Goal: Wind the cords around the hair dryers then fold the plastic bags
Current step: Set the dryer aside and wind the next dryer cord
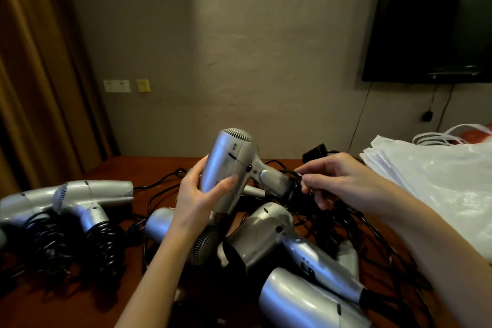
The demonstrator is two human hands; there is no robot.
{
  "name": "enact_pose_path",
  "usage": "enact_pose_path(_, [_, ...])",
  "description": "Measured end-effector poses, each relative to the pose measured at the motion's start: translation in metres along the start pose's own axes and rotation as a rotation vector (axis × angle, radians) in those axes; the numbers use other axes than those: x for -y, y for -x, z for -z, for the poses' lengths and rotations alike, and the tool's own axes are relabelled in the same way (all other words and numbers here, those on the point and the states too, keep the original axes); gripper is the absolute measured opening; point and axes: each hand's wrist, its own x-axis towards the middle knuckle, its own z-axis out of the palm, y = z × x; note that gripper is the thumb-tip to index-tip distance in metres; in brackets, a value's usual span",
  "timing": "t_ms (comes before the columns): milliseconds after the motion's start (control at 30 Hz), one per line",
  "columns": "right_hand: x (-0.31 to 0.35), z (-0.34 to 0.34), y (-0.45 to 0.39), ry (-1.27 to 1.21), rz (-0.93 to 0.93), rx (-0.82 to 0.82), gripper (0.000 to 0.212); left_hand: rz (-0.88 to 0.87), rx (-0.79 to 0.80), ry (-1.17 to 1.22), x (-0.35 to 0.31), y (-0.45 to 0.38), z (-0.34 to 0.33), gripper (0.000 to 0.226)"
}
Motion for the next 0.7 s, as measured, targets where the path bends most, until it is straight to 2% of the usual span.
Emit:
enact_pose_path(100, [-0.003, -0.007, 0.000, -0.088, -0.029, 0.076, 0.025, -0.015, -0.045, 0.008, -0.001, 0.000, -0.001, 0.065])
enact_pose_path(233, [-0.005, -0.021, -0.002, 0.085, 0.042, -0.039, 0.013, 0.008, -0.100, 0.007, 0.000, -0.001, -0.001, 0.056])
enact_pose_path(300, [-0.008, -0.027, -0.003, 0.156, 0.089, -0.084, 0.015, 0.016, -0.122, 0.011, 0.003, -0.002, -0.001, 0.067])
enact_pose_path(367, [-0.009, -0.035, -0.003, 0.212, 0.119, -0.064, 0.024, 0.029, -0.147, 0.010, 0.006, -0.004, 0.000, 0.081])
enact_pose_path(433, [-0.011, -0.045, -0.003, 0.302, 0.156, -0.032, 0.027, 0.057, -0.165, 0.044, 0.006, -0.004, 0.002, 0.086])
enact_pose_path(533, [-0.017, -0.050, -0.006, 0.309, 0.194, -0.034, 0.028, 0.123, -0.178, 0.148, 0.004, -0.003, 0.004, 0.073])
enact_pose_path(700, [-0.028, -0.045, -0.012, 0.121, 0.067, 0.035, 0.024, 0.191, -0.142, 0.213, 0.001, -0.003, 0.006, 0.045])
